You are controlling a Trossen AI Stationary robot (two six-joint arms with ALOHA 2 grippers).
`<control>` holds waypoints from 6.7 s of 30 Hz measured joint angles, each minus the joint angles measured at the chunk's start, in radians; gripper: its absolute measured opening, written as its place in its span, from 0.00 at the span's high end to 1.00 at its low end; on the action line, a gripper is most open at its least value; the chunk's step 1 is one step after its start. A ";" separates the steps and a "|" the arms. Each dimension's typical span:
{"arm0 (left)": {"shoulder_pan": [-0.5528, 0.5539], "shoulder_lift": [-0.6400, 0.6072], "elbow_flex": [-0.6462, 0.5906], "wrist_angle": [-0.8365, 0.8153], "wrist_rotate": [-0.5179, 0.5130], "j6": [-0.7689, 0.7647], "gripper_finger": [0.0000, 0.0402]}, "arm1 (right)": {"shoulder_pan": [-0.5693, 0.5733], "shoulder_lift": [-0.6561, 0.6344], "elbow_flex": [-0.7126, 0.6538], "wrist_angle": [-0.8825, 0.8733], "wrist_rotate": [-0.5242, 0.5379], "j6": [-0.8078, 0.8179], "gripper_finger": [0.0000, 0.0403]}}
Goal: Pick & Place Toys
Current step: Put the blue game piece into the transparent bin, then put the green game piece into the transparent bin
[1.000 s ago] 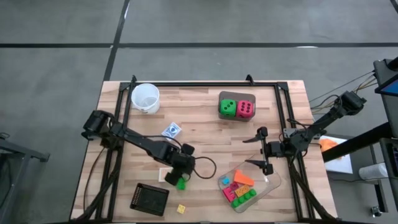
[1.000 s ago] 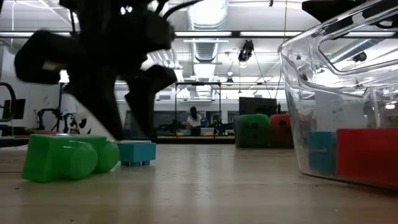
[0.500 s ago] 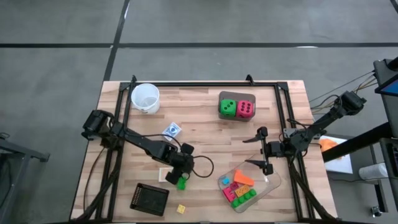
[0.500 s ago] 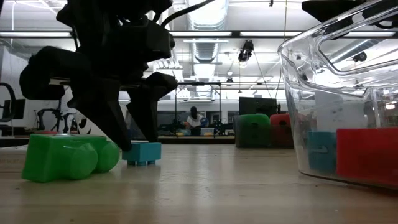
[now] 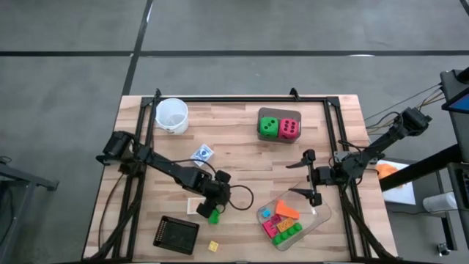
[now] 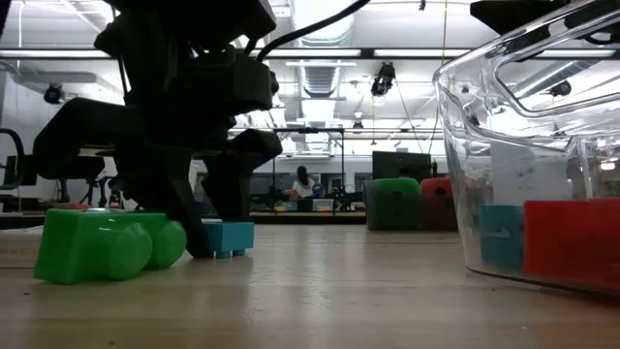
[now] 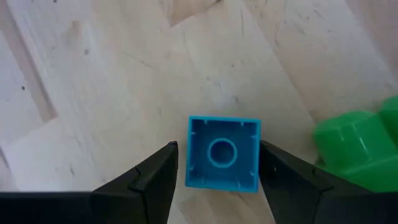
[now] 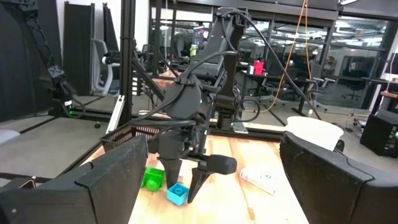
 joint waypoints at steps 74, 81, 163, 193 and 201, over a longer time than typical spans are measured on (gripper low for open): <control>-0.057 0.087 0.392 0.156 0.119 0.004 0.33 | -0.011 0.000 0.000 -0.027 0.000 0.008 0.12; -0.131 -0.064 0.246 -0.053 0.112 -0.100 0.47 | -0.011 0.000 0.000 -0.030 0.000 0.013 0.12; 0.075 -0.068 0.024 -0.113 -0.254 0.642 0.27 | -0.011 -0.002 0.004 -0.037 -0.008 0.014 0.12; 0.076 0.010 0.069 -0.145 -0.274 0.492 0.87 | -0.011 -0.002 0.003 -0.041 -0.012 0.023 0.12; 0.055 -0.027 0.062 -0.160 -0.353 0.382 0.97 | -0.011 -0.001 0.003 -0.045 -0.012 0.026 0.12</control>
